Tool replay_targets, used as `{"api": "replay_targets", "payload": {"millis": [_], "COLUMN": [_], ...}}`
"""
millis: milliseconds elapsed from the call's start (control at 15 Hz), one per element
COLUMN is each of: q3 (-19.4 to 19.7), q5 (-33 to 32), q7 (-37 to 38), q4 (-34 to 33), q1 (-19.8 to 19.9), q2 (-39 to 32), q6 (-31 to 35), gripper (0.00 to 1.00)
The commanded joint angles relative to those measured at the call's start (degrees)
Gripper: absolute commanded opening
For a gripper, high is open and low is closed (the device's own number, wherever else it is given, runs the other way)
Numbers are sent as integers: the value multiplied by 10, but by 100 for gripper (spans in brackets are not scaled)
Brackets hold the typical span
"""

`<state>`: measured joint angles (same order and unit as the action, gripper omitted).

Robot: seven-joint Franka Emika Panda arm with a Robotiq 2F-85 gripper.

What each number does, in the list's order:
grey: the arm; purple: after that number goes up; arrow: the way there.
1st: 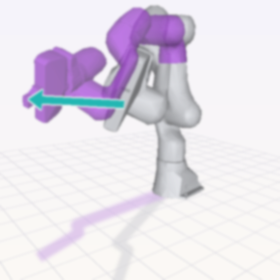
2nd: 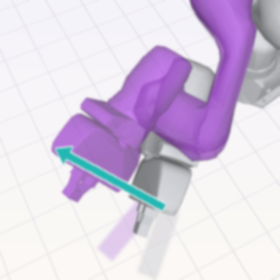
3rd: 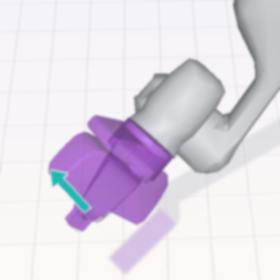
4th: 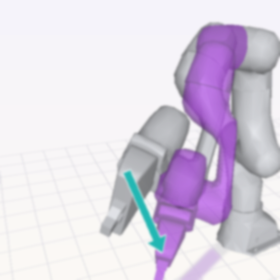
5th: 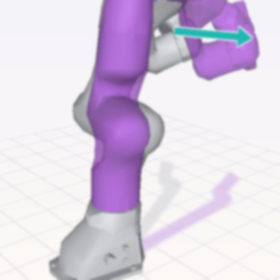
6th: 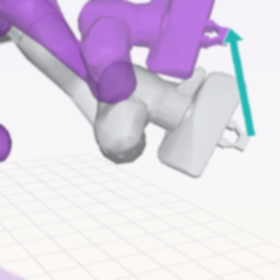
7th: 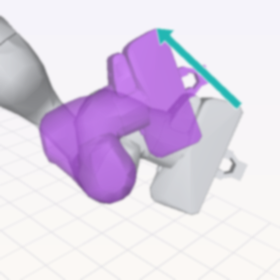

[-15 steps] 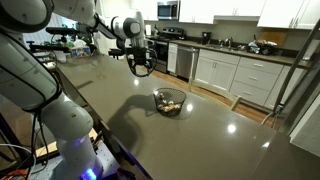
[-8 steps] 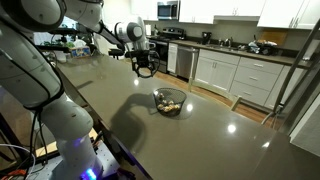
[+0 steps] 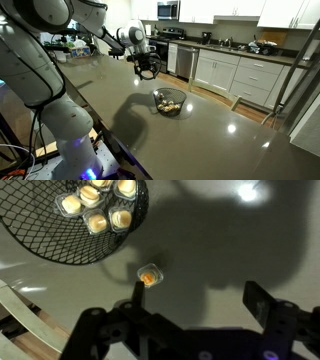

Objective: Put the object on the table into the basket then take it out again.

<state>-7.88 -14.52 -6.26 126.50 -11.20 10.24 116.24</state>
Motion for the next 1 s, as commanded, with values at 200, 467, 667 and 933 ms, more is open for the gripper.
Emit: {"api": "replay_targets", "payload": {"millis": [200,467,667,933], "q3": [-5,-4,-3,5], "q5": [-4,-11,-23,-35], "q7": [23,40,46,48], "q4": [-7,0,2,-3], "q1": [15,20,24,36], "q2": [-39,-46,-51,-70], "q6": [14,65,112,151], "gripper": [100,100,100,100]}}
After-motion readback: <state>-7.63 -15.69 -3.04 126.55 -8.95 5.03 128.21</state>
